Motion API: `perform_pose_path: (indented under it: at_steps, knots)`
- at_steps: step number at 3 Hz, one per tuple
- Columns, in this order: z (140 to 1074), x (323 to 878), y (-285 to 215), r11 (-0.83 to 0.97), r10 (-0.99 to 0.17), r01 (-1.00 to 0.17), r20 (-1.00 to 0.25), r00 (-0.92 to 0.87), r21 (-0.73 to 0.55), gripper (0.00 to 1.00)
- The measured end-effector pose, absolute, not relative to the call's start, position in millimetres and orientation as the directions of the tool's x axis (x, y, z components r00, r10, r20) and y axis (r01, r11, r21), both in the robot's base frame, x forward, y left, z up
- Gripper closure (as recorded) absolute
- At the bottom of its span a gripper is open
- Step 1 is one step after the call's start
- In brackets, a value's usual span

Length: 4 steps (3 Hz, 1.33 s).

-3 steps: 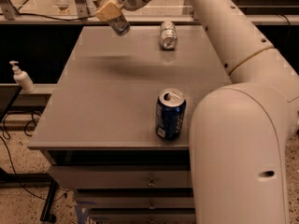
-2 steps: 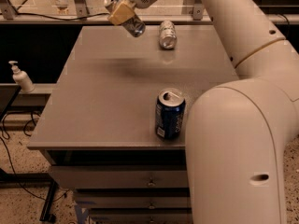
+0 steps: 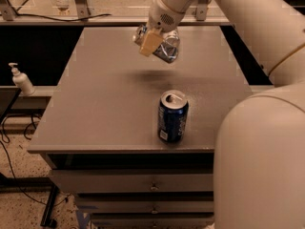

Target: Knock redbull can over

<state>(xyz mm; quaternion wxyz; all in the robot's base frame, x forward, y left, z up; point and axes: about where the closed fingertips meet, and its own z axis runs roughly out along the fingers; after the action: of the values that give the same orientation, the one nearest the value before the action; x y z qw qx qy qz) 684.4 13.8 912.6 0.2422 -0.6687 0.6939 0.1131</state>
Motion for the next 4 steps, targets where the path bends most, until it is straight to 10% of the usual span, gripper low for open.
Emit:
perform_pose_path:
  at_steps: [2, 4]
  knots:
    - [855, 633, -44, 0.067, -0.952, -0.996, -0.304, -0.045, -0.062, 1.0]
    - [839, 619, -57, 0.003, -0.976, -1.0, -0.219, 0.003, -0.026, 0.59]
